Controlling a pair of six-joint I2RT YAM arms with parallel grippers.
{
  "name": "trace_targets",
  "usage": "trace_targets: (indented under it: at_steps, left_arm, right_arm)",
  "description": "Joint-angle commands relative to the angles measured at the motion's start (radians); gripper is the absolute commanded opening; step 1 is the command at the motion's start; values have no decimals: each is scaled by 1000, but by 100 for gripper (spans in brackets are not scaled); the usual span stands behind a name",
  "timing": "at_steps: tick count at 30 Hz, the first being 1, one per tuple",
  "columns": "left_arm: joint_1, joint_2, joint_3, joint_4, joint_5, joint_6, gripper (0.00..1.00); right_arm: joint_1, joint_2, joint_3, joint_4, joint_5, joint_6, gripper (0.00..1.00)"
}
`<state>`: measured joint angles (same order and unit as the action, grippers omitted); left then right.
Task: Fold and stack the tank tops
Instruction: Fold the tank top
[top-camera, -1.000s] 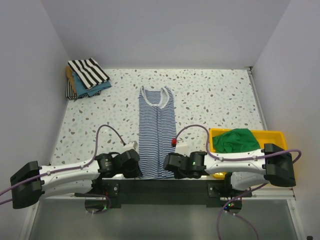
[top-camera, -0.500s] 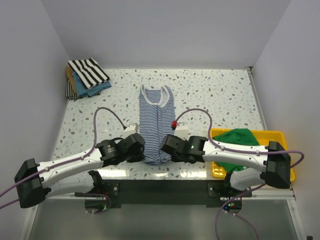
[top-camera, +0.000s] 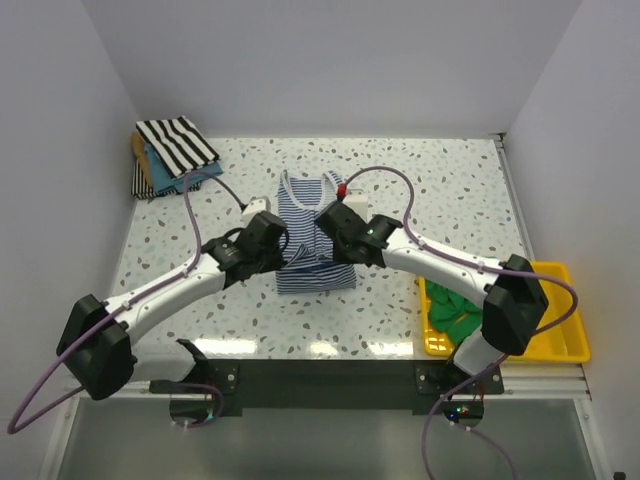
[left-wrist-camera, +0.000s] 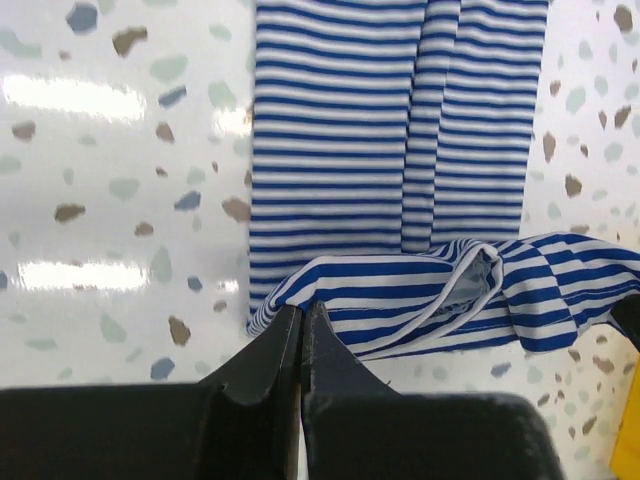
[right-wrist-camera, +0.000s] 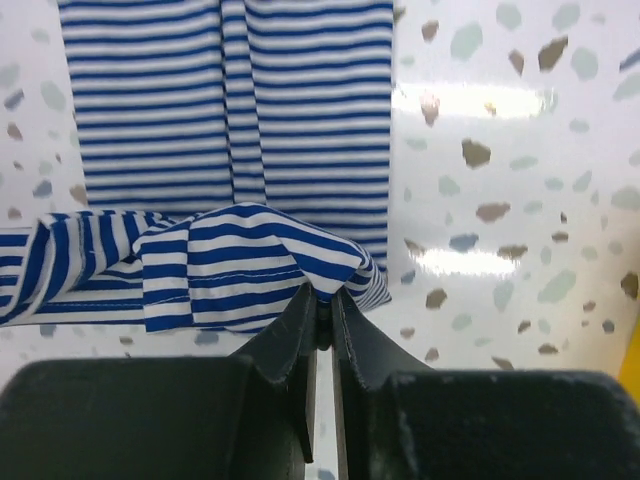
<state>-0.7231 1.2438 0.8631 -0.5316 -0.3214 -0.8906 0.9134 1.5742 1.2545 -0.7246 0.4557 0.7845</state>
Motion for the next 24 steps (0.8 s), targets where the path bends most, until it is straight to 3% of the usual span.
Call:
trace_targets:
  at_steps: [1,12,24]
  left_arm:
    - [62,81,98,125,-4,97,0]
    - [231,472,320,254,99,182,0]
    - [297,635,439,340,134,191,0]
  right_arm:
    - [-48,72,111,74,-5,-103,9]
    - [-251,371,376,96,-160,-165,6]
    - [-327,507,477,162,-216,-162,7]
